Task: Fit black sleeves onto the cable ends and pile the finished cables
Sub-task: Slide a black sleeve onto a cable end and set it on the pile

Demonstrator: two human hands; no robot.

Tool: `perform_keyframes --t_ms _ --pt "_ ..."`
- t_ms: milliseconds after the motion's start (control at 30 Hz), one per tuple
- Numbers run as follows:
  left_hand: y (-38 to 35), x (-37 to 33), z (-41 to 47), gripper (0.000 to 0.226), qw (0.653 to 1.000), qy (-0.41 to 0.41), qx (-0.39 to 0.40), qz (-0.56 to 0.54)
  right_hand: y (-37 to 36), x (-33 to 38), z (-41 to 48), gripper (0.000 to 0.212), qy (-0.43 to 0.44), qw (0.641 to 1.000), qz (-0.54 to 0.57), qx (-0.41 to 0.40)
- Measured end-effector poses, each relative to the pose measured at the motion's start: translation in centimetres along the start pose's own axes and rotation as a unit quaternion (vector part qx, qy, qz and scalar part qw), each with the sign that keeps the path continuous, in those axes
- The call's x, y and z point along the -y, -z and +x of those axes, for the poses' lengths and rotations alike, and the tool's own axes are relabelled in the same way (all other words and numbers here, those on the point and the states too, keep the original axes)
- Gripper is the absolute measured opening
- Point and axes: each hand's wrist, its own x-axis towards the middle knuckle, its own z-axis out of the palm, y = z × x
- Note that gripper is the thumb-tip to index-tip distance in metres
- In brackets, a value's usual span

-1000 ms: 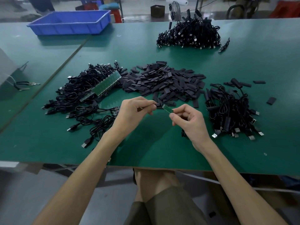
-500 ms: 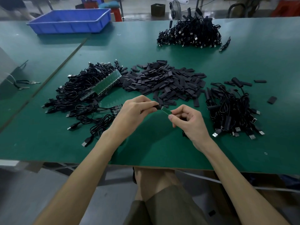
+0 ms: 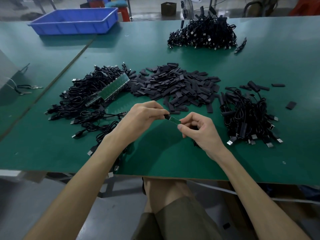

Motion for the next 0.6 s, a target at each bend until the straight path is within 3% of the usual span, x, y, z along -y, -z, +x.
perform_keyframes --t_ms 600 --pt "-0.03 -0.46 -0.7 0.027 1.0 0.001 0.014 0.018 -0.28 -0.28 0.18 0.008 -0.008 1.0 -0.006 -0.009"
